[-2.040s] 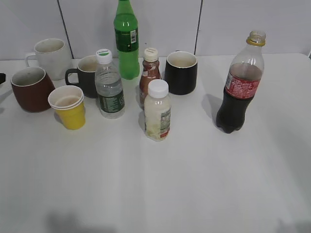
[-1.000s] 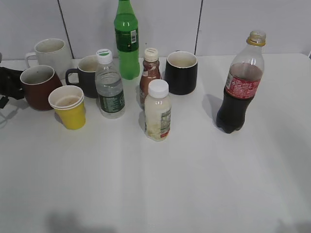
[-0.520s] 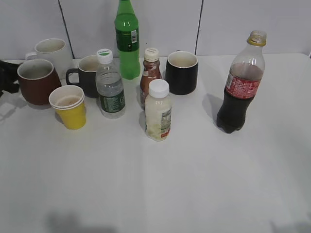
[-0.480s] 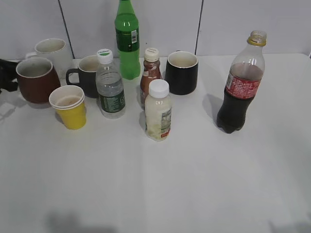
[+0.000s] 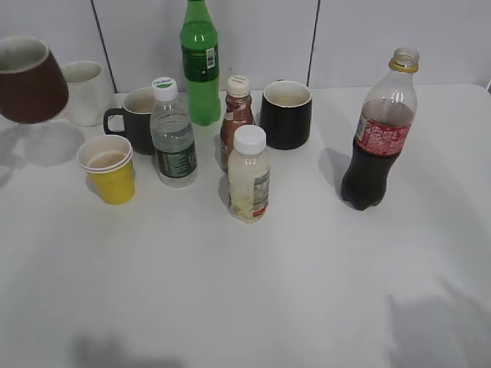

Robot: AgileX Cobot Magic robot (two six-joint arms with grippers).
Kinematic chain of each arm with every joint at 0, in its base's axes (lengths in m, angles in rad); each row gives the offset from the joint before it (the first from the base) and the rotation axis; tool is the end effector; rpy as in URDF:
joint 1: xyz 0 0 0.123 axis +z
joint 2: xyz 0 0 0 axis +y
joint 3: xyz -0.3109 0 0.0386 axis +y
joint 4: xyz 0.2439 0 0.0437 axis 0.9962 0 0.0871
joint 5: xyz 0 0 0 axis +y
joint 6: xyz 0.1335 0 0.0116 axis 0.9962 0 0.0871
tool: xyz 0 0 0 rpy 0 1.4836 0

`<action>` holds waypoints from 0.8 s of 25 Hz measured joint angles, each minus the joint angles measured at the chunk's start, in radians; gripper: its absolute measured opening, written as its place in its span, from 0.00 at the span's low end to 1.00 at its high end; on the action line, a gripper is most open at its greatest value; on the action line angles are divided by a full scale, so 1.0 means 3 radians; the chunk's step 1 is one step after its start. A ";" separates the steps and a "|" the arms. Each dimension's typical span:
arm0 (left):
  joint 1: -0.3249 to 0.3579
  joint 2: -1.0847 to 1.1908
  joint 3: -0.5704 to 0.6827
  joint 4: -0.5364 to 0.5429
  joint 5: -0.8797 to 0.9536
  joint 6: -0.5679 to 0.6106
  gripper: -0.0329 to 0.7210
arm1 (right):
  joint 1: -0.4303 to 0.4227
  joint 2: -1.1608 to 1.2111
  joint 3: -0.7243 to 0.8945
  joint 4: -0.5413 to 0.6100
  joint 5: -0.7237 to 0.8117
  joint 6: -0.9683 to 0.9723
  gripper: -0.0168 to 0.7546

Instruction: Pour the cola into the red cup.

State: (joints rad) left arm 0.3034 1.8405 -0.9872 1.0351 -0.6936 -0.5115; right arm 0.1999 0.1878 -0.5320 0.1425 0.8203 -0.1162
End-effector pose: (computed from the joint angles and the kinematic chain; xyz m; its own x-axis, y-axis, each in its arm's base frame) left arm 0.4208 0.0546 0.2174 -0.2192 0.2738 -0.9365 0.3545 0.9166 0.1850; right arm 0.0366 0.0216 0.2924 -0.3615 -0.0922 -0.9278 -0.2987 0.9541 0.0216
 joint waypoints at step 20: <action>-0.0429 -0.1694 0.1386 -0.0798 0.0219 -0.0001 0.12 | 0.0364 0.3892 0.0890 -0.0065 -0.4965 0.0219 0.79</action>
State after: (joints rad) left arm 0.1749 1.3322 -0.5715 0.7958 -0.6279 -0.5118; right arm 0.3091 1.3553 -0.2651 0.1229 -0.6693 -0.0506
